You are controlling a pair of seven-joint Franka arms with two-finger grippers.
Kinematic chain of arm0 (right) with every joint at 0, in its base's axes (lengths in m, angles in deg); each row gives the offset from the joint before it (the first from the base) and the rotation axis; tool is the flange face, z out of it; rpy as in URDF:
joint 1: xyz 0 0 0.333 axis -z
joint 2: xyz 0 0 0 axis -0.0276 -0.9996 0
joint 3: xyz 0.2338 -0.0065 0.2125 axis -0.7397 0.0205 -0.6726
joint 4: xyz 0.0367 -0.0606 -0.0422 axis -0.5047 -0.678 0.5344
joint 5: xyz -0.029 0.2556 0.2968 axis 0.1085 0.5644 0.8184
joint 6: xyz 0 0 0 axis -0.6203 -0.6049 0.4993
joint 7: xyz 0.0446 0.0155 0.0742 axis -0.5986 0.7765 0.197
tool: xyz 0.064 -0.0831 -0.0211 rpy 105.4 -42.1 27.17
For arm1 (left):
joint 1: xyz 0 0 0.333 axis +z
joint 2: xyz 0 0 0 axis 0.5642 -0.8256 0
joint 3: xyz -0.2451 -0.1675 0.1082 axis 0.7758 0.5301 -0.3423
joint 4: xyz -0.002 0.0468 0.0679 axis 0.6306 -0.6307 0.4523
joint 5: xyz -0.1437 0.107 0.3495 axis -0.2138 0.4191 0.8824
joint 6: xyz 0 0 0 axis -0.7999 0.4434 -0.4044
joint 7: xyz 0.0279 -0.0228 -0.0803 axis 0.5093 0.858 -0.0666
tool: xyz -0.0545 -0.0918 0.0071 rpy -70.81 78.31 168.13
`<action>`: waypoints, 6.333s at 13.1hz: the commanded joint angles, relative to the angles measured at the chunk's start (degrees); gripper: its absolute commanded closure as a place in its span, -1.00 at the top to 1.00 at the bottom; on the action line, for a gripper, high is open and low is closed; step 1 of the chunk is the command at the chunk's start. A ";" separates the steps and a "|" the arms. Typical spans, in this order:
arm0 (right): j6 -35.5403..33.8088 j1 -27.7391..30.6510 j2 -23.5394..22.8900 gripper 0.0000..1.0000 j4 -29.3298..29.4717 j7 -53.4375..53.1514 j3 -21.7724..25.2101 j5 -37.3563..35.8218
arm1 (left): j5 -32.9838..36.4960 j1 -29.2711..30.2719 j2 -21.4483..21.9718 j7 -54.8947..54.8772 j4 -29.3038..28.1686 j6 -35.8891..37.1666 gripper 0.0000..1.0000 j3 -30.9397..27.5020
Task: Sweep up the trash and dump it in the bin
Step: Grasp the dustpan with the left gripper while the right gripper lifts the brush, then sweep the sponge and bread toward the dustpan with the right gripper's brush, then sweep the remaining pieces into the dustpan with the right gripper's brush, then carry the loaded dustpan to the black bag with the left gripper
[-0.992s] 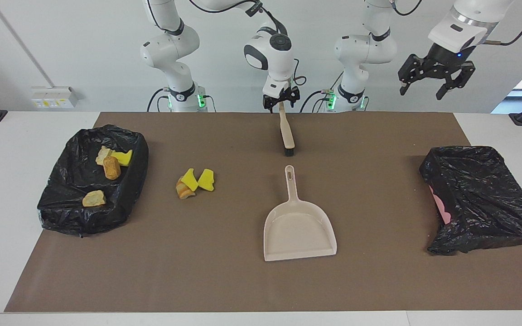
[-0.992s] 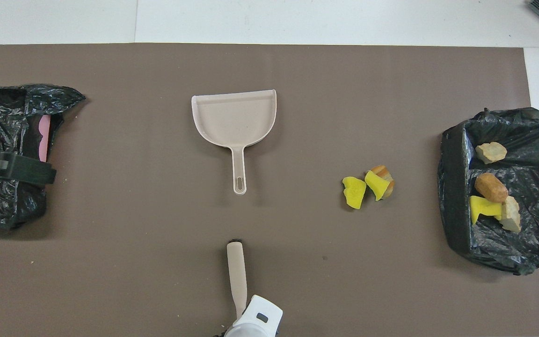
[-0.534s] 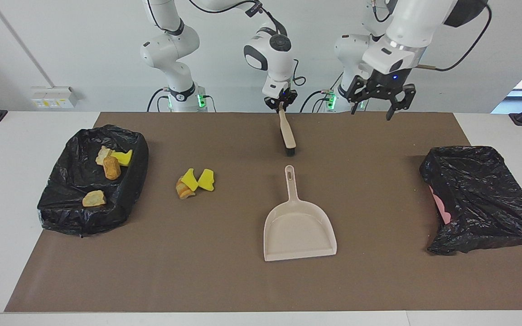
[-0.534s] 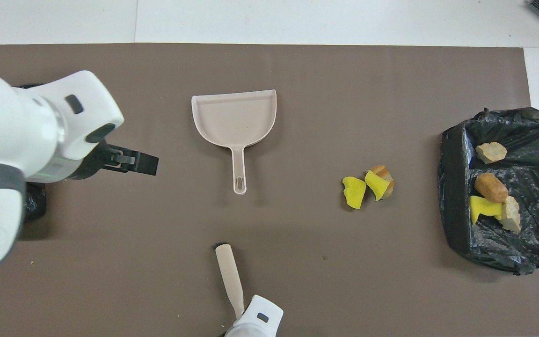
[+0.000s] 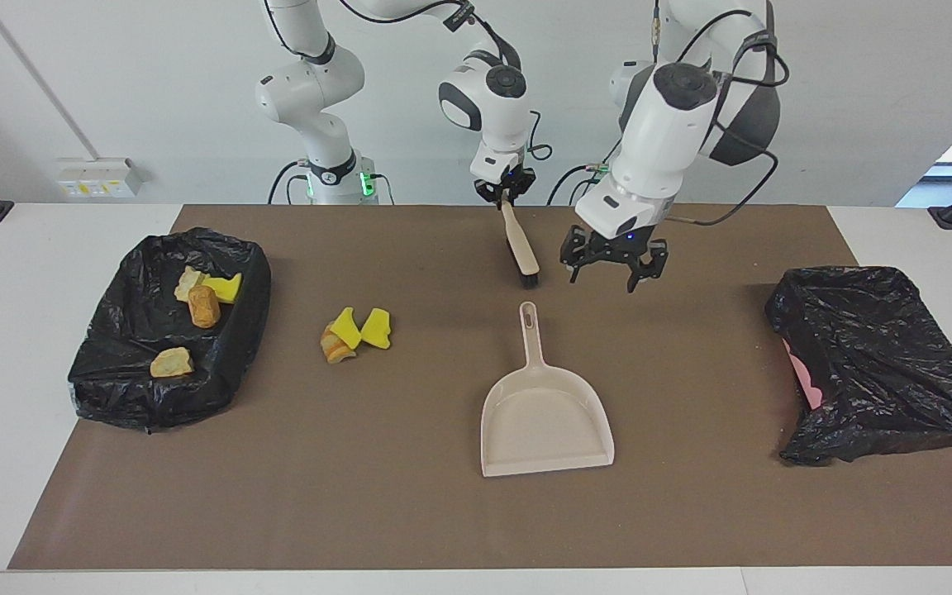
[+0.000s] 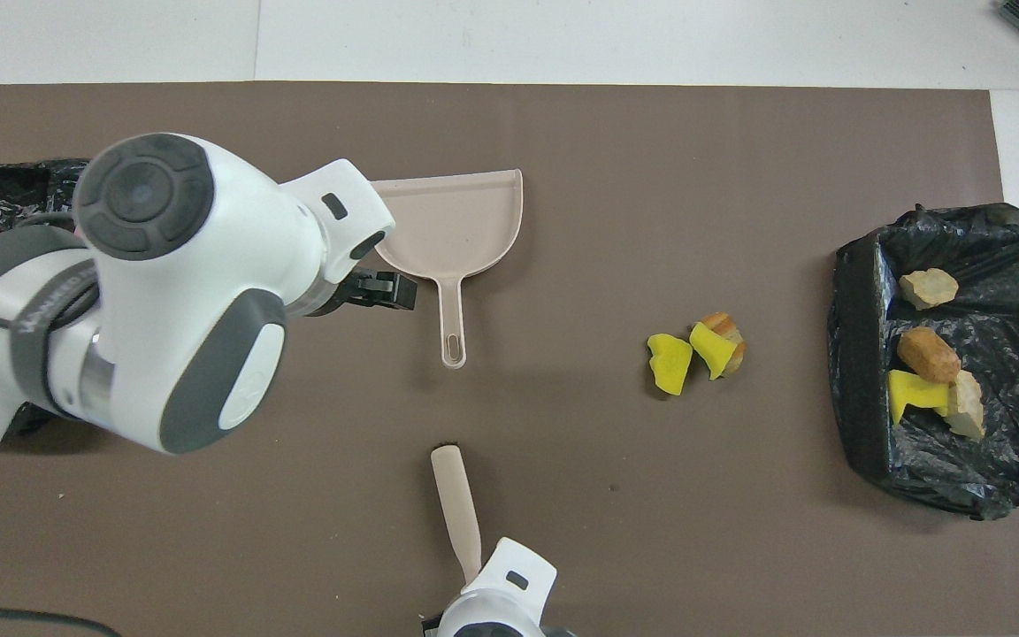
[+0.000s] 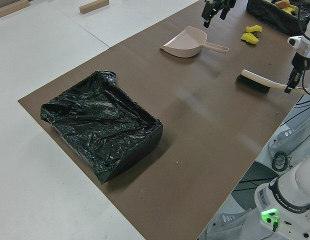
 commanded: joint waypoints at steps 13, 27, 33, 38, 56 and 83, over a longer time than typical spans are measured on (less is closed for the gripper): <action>-19.83 38.31 14.77 -1.00 -0.57 25.47 -0.04 -16.68 | 3.21 -7.07 -13.88 9.26 0.21 -11.81 1.00 -0.72; -12.71 47.05 4.49 -1.00 -1.27 35.69 -0.48 -21.03 | 3.39 -5.85 -9.51 5.76 0.92 -7.09 -0.81 -0.89; -14.02 39.92 4.04 -1.00 1.27 22.96 -0.39 -13.47 | 8.04 -7.34 -5.37 -20.58 -0.48 7.69 -1.00 -0.81; -22.98 41.50 9.39 -1.00 4.63 22.33 0.05 -15.75 | 12.00 -6.81 -0.62 -42.03 -9.53 7.44 -1.00 -0.81; -9.30 32.12 -2.63 -1.00 0.66 30.33 -0.48 -1.81 | 16.92 -10.77 6.06 -53.59 -24.66 -1.52 -1.00 -0.81; -14.57 9.87 9.75 -1.00 -3.98 -2.81 -1.09 7.72 | 11.13 26.64 13.89 -105.33 -11.75 5.85 -1.00 -2.30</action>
